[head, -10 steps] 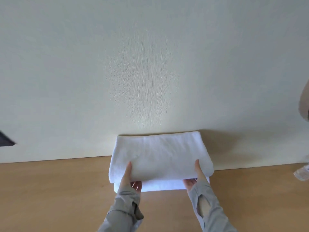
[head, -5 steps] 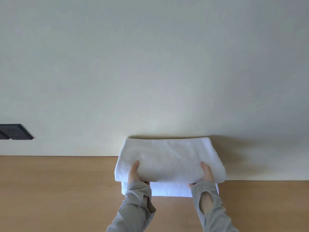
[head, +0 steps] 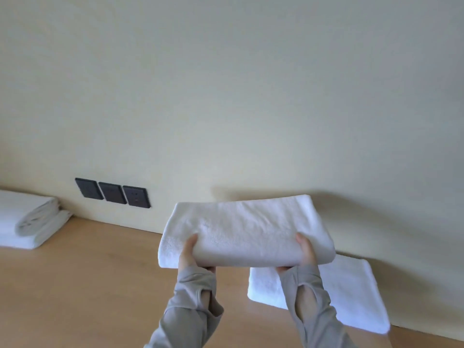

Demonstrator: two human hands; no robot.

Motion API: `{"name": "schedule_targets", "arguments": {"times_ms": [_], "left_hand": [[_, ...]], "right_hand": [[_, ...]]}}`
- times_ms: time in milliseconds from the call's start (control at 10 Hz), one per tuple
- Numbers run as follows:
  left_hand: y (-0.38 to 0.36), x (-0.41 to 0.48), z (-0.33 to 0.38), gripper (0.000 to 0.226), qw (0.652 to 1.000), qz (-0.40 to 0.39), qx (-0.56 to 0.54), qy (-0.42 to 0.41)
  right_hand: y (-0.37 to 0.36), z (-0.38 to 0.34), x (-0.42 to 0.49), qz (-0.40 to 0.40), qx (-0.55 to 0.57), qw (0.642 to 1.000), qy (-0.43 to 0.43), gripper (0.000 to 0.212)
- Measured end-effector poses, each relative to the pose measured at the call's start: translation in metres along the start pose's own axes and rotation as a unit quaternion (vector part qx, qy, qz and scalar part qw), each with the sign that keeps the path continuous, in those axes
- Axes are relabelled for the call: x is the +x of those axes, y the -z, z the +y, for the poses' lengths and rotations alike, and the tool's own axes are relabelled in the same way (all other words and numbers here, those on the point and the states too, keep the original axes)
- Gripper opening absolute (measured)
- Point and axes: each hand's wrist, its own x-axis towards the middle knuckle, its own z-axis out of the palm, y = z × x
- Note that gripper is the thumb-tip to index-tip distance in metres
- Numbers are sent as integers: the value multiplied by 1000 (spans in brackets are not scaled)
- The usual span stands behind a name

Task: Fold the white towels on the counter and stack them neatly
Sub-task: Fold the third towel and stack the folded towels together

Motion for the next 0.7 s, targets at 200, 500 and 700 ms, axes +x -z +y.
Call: {"name": "schedule_targets", "arguments": {"times_ms": [200, 500, 700], "left_hand": [[71, -40, 146, 38, 992, 17, -109, -64], [228, -101, 361, 36, 951, 3, -228, -210], [300, -120, 452, 26, 927, -5, -233, -294]], "right_hand": [[-80, 112, -55, -96, -42, 993, -57, 26], [-198, 306, -195, -221, -106, 958, -148, 22], [-246, 395, -262, -262, -124, 939, -187, 19]]}}
